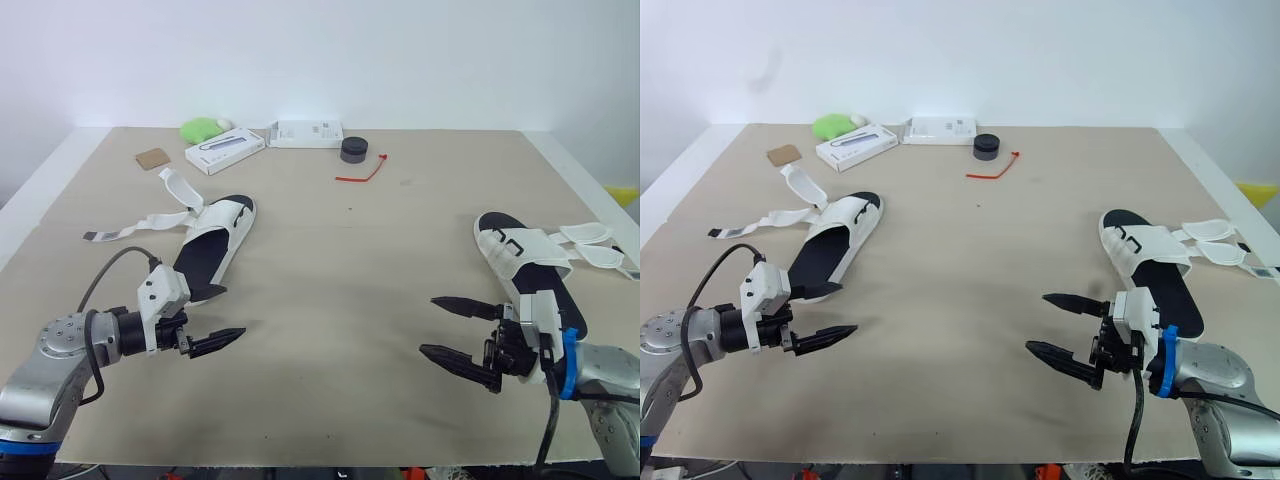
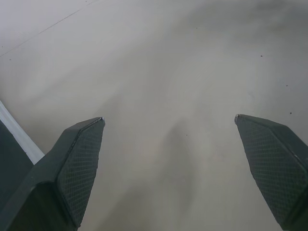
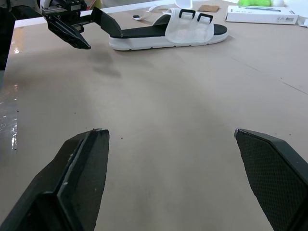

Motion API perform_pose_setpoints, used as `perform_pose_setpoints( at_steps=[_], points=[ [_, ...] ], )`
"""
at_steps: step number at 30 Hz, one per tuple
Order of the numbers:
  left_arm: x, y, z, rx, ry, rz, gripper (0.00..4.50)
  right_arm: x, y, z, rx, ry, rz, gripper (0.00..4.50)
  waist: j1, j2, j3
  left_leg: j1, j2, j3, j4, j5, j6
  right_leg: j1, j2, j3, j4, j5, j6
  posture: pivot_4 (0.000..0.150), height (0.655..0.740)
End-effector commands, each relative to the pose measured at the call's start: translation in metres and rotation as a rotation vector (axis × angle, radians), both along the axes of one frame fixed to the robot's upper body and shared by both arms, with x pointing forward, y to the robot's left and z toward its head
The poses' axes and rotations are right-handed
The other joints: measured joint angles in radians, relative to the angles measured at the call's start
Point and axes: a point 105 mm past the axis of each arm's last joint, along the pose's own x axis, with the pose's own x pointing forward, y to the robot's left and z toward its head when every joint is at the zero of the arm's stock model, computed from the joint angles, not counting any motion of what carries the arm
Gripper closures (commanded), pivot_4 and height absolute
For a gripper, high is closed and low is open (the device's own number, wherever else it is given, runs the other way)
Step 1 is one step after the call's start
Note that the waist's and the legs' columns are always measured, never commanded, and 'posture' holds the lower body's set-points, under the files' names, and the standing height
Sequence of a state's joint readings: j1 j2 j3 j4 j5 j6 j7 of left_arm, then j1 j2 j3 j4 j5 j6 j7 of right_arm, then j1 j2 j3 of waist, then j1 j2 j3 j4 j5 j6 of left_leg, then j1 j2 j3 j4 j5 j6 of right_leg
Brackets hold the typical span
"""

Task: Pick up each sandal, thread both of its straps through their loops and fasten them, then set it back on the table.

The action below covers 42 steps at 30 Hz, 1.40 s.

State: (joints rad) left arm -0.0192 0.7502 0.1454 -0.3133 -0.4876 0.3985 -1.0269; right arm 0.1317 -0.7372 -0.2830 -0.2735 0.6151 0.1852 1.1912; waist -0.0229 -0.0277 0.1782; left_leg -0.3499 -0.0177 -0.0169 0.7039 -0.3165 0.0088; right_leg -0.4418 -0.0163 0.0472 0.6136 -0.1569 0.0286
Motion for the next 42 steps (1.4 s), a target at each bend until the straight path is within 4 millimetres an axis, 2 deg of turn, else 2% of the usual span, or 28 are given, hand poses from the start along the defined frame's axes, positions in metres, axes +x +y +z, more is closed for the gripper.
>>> perform_pose_setpoints(
  at_steps=[1,8,13,19,24,28,32,37,42],
  points=[
    [0.0,-0.004,0.013,0.006,-0.047,-0.033,0.03,-0.002,0.005,0.008,-0.001,-0.041,0.009,0.0,0.0,0.0,0.0,0.0,0.0,0.0,0.0,0.0,0.0,0.0,0.0,0.0,0.0,0.0,0.0,0.15,0.74],
    [-0.004,-0.014,0.014,-0.017,-0.016,-0.116,0.03,-0.007,0.015,0.007,0.007,-0.029,0.019,0.0,0.0,0.0,0.0,0.0,0.0,0.0,0.0,0.0,0.0,0.0,0.0,0.0,0.0,0.0,0.0,0.15,0.74],
    [-0.016,-0.021,0.011,0.008,-0.005,-0.21,0.03,-0.027,0.022,-0.007,-0.139,-0.028,0.176,0.0,0.0,0.0,0.0,0.0,0.0,0.0,0.0,0.0,0.0,0.0,0.0,0.0,0.0,0.0,0.0,0.15,0.74],
    [-0.021,-0.026,0.009,0.016,0.008,-0.261,0.03,-0.023,0.026,0.002,-0.074,-0.027,0.155,0.0,-0.001,0.0,0.0,0.0,0.0,0.001,0.0,0.0,0.0,0.0,0.0,0.0,0.0,-0.001,-0.001,0.15,0.74],
    [-0.003,-0.041,0.015,-0.011,-0.064,-0.22,0.03,0.003,0.013,0.022,0.109,-0.019,-0.078,0.0,0.003,0.0,0.0,0.0,0.0,0.0,0.0,0.0,0.0,0.0,0.001,0.0,0.0,0.0,0.0,0.15,0.74],
    [0.01,-0.079,0.028,-0.11,-0.134,-0.251,0.03,0.026,-0.017,0.029,0.173,-0.018,-0.373,0.0,0.005,0.0,0.0,-0.002,-0.002,-0.001,0.0,0.0,0.0,0.0,-0.001,0.001,-0.001,0.001,0.002,0.15,0.74],
    [-0.005,-0.121,0.026,-0.158,-0.093,-0.442,0.03,0.04,-0.061,0.031,0.159,-0.045,-0.757,0.0,0.005,0.0,0.0,-0.004,-0.004,-0.001,0.0,-0.001,0.001,0.0,-0.003,0.002,-0.001,0.001,0.002,0.15,0.74],
    [-0.008,-0.133,0.024,-0.129,-0.066,-0.583,0.03,0.045,-0.08,0.029,0.132,-0.064,-0.931,0.0,-0.001,0.0,0.0,-0.006,-0.004,0.003,0.0,-0.002,0.002,0.0,-0.001,0.006,0.0,-0.001,0.004,0.15,0.74],
    [-0.006,-0.142,0.03,-0.127,-0.088,-0.645,0.03,0.053,-0.087,0.024,0.104,-0.066,-0.994,0.0,-0.001,0.0,0.0,-0.003,-0.002,0.008,0.0,-0.001,0.003,0.001,0.002,0.011,0.0,0.0,0.001,0.15,0.74]
  ],
)
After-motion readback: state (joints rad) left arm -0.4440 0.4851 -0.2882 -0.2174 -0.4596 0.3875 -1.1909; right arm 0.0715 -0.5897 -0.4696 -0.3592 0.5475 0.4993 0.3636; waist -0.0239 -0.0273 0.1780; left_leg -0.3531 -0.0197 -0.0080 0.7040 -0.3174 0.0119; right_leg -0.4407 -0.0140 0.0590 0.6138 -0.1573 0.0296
